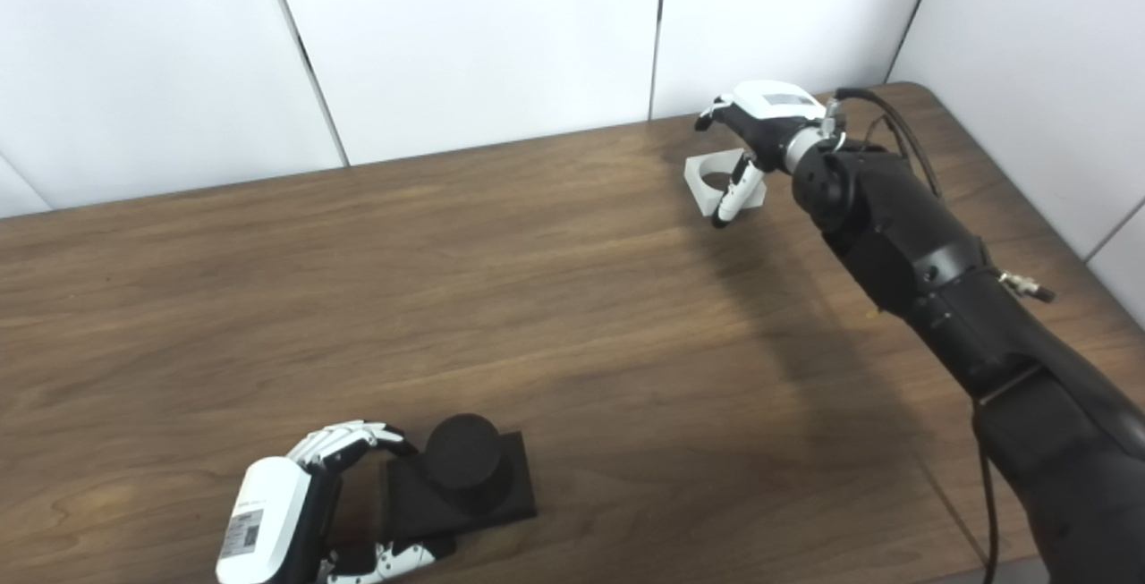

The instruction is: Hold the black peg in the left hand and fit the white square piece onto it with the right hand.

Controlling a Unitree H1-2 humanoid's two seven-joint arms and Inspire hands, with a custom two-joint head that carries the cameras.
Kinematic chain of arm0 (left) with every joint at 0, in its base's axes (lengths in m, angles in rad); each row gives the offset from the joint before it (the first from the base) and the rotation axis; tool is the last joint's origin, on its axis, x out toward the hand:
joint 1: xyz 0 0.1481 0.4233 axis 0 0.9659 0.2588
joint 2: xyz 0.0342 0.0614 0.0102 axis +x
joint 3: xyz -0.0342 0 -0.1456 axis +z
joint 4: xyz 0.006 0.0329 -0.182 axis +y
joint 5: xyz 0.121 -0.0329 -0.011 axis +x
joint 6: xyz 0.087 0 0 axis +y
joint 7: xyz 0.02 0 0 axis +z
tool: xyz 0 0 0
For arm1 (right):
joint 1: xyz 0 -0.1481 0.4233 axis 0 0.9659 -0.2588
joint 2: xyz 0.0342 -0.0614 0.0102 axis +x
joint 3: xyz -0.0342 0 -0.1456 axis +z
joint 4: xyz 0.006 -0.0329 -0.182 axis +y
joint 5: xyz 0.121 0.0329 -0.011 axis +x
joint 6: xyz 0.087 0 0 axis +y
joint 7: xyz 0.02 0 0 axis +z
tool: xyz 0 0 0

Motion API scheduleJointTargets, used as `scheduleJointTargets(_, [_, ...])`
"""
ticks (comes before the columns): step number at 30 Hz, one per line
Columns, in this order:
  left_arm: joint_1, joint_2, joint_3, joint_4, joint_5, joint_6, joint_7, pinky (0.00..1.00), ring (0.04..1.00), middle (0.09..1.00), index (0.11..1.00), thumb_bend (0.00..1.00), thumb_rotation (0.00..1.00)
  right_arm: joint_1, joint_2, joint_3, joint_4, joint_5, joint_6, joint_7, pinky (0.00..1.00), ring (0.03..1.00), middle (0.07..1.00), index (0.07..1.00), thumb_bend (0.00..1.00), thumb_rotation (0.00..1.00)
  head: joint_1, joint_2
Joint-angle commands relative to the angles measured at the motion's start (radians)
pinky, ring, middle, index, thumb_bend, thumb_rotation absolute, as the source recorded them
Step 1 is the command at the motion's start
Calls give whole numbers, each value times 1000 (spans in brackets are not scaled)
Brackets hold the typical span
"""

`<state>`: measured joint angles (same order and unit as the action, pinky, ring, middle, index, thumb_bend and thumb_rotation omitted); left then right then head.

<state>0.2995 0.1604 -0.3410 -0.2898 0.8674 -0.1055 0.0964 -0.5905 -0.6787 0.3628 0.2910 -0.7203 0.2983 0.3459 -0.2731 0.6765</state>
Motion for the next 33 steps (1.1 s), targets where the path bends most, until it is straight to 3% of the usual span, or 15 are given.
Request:
scheduleJointTargets(1, [22, 1, -8, -9, 6, 13, -25, 733, 751, 698, 484, 520, 46, -62, -41, -6, -13, -35, -27, -7, 999, 1000, 976, 823, 915, 166, 3, 2])
scheduleJointTargets(11, [26, -2, -13, -23, 10, 18, -26, 712, 751, 698, 484, 520, 46, -62, -33, -4, 7, -71, -72, -24, 991, 998, 949, 685, 850, 122, 8, 3])
scheduleJointTargets(33, [32, -7, -16, -40, 10, 17, -29, 705, 753, 697, 484, 520, 45, -62, -34, -3, 73, -110, -90, -12, 924, 980, 929, 682, 821, 145, 14, 7])
